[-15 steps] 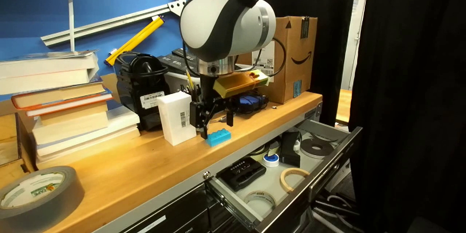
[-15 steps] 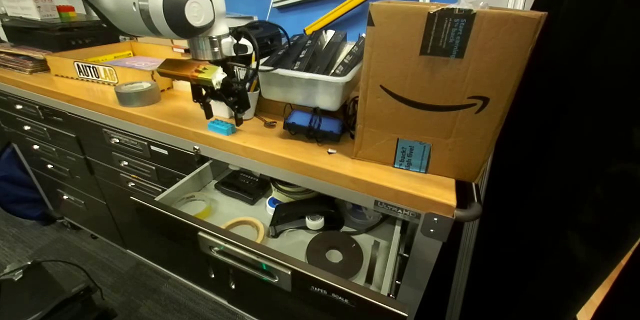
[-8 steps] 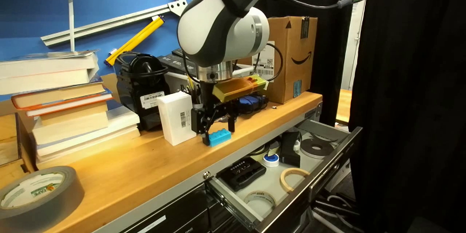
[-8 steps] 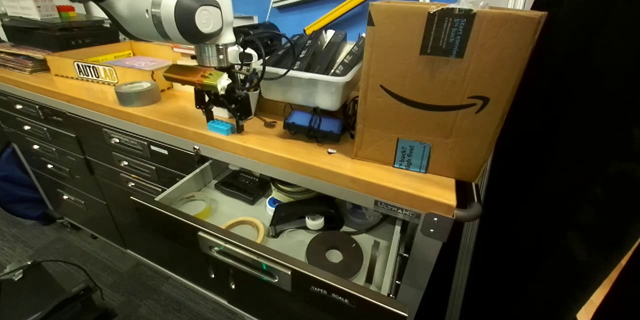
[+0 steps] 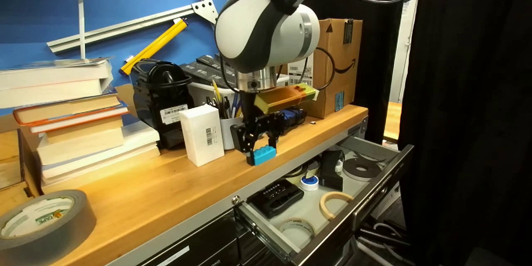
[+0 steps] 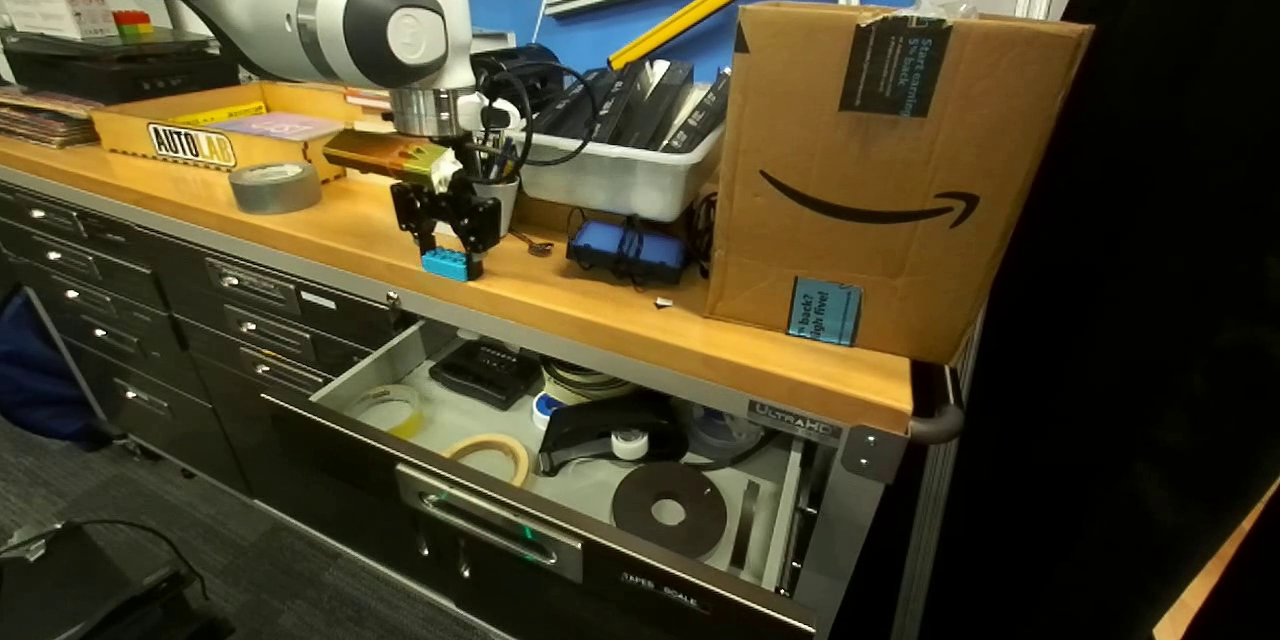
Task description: Put the blue object in the drawer and close it
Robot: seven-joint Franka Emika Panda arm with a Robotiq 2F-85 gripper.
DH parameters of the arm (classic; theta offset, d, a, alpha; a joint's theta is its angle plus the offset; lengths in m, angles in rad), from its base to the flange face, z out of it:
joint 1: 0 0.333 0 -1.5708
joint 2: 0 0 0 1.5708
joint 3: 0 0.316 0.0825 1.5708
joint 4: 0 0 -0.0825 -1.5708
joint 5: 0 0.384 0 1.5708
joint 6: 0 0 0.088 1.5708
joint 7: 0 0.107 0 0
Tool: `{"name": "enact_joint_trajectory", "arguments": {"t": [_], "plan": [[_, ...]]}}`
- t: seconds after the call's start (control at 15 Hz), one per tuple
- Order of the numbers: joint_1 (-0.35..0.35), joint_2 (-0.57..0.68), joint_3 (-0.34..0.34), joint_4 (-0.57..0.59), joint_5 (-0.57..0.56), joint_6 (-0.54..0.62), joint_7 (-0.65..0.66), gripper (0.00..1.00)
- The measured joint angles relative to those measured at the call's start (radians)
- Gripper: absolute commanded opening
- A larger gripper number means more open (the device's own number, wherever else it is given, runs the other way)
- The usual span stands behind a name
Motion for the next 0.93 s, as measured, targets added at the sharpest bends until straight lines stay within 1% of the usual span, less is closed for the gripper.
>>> {"name": "enact_joint_trajectory", "arguments": {"t": [0.4, 0.53, 0.67, 0.73, 0.8, 0.87, 0.93], "plan": [[-0.046, -0.144, -0.048, -0.214, 0.011, -0.001, 0.044, 0.45], [-0.063, -0.157, -0.06, -0.268, 0.036, 0.009, 0.044, 0.45], [-0.072, -0.148, -0.063, -0.308, 0.047, 0.064, 0.05, 0.45], [-0.071, -0.136, -0.063, -0.323, 0.051, 0.093, 0.055, 0.93], [-0.07, -0.122, -0.061, -0.331, 0.06, 0.112, 0.057, 0.94], [-0.068, -0.107, -0.058, -0.334, 0.071, 0.121, 0.057, 0.98], [-0.067, -0.094, -0.056, -0.335, 0.08, 0.123, 0.057, 1.0]]}}
